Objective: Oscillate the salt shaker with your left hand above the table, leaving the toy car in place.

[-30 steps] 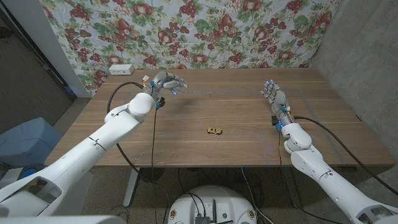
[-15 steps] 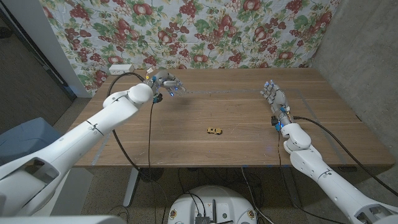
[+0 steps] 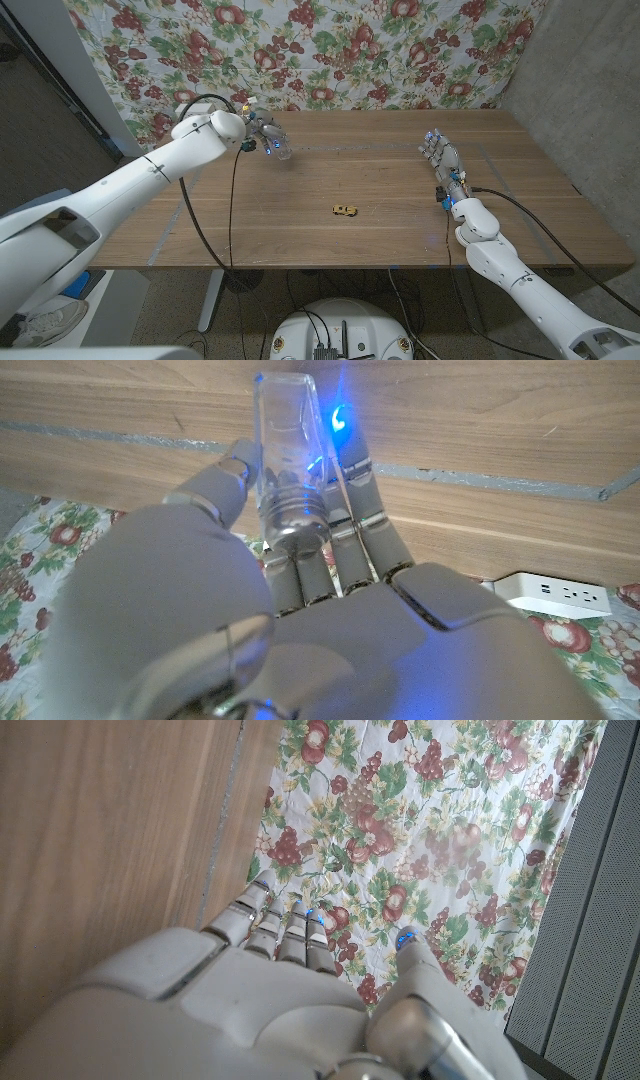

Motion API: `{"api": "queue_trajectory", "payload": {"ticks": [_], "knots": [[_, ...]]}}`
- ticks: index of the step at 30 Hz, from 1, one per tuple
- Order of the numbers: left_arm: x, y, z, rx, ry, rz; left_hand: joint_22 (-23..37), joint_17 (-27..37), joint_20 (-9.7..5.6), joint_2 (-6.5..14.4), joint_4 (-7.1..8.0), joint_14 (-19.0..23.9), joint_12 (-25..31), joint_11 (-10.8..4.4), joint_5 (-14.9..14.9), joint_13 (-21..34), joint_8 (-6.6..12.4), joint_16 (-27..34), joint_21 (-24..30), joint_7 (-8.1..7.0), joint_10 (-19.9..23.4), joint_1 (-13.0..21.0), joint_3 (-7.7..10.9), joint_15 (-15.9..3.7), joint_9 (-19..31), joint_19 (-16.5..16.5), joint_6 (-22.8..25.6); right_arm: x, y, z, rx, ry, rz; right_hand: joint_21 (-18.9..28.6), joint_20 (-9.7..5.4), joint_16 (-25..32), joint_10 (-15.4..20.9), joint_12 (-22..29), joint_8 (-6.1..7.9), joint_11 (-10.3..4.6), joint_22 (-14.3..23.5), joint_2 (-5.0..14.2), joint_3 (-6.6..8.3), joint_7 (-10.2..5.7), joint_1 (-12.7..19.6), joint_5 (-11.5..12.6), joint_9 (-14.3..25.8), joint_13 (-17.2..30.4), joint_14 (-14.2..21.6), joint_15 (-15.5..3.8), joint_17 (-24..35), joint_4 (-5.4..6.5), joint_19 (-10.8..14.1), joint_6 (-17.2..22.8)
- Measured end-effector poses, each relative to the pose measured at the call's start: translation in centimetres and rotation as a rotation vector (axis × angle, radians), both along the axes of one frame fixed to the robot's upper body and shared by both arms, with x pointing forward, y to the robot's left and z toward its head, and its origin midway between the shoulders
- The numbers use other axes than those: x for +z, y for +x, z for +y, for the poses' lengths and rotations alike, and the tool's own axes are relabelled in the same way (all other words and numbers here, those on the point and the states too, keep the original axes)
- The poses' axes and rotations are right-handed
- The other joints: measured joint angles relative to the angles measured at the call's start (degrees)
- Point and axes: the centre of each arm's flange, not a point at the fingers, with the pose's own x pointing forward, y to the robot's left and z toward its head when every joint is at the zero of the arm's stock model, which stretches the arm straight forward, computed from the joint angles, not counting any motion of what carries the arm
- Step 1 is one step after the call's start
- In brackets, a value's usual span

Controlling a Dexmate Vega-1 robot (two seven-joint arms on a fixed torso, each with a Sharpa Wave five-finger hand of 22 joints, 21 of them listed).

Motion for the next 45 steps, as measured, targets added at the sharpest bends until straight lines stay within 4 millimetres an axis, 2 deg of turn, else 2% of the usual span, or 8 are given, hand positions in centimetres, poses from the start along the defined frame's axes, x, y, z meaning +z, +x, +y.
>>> {"api": "queue_trajectory", "payload": {"ticks": [11,12,18,30,36,45], "knots": [[1.0,1.1,-0.3,0.059,0.135,0.11,0.0,0.2,-0.08,-0.1,0.16,0.0,0.0,0.18,0.0,0.1,-0.2,0.0,0.0,0.0,-0.7,0.1,0.33,-0.02,0.0,-0.1,-0.4,0.0,-0.1,0.2,-0.003,0.003,0.0,0.0,0.0,0.4,0.0,0.0,0.0,0.0,0.0,0.61,-0.11,0.0,-0.6,0.0,0.0,0.0,0.0,0.0,0.0,-0.11,0.0,0.0],[1.0,1.1,-0.3,0.06,0.138,0.112,0.0,0.3,-0.09,-0.1,0.22,2.3,0.0,0.19,0.0,0.0,-0.2,0.0,0.0,-0.1,-0.8,0.1,0.41,0.11,0.0,-0.7,-0.5,0.0,-0.1,0.2,-0.003,0.003,0.0,0.0,0.0,0.4,0.0,0.0,0.0,0.0,0.0,0.61,-0.17,0.0,-0.6,0.0,0.0,0.0,0.0,0.0,0.0,-0.17,0.0,0.0],[1.1,1.4,-0.8,0.076,0.198,0.125,0.0,0.1,-0.08,-0.1,0.23,2.5,0.0,0.19,0.2,0.0,-0.2,0.0,0.3,-0.1,-0.8,0.1,0.4,0.31,0.0,-0.7,-0.5,-0.1,-0.1,0.2,-0.006,0.005,0.003,0.0,0.0,0.4,0.0,0.0,0.0,0.0,0.0,0.61,-0.17,0.0,-0.6,0.0,0.0,0.0,0.0,0.0,0.0,-0.17,0.0,0.0],[0.2,1.9,-1.7,0.112,0.272,0.076,0.0,0.1,-0.04,0.0,0.23,2.7,-0.1,0.2,0.2,0.0,-0.19,-0.2,0.6,-0.1,-0.8,0.0,0.4,0.34,0.0,-0.9,-0.5,-0.4,-0.2,0.1,-0.01,0.01,0.006,0.0,0.0,0.4,0.0,0.0,0.0,0.0,0.0,0.61,-0.17,0.0,-0.6,0.0,0.0,0.0,0.0,0.0,-0.3,-0.16,0.0,0.0],[-1.1,2.2,-2.1,0.113,0.285,0.055,0.0,0.1,-0.04,0.2,0.23,2.9,-0.2,-0.01,0.2,0.0,-0.19,-0.2,0.6,-0.11,-1.2,-0.2,0.4,0.35,0.0,-0.9,-0.5,-0.4,-0.2,0.1,-0.009,0.012,0.007,0.0,0.0,0.4,0.0,0.0,0.0,0.0,0.0,0.61,-0.17,0.0,-0.6,0.0,0.0,0.0,0.0,0.0,-0.3,-0.16,0.0,0.0],[-2.0,2.5,-2.4,0.097,0.278,-0.026,0.0,0.1,0.05,0.4,0.24,2.9,-0.2,0.0,0.2,0.0,-0.19,-0.4,0.8,-0.11,-1.2,-0.3,0.39,0.35,0.0,-1.0,-0.5,-0.2,0.0,0.0,-0.009,0.01,0.006,0.0,0.0,0.4,0.0,0.0,0.0,0.0,0.0,0.61,-0.17,0.0,-0.6,0.0,0.0,0.0,0.0,0.0,-0.3,-0.16,0.0,0.0]]}}
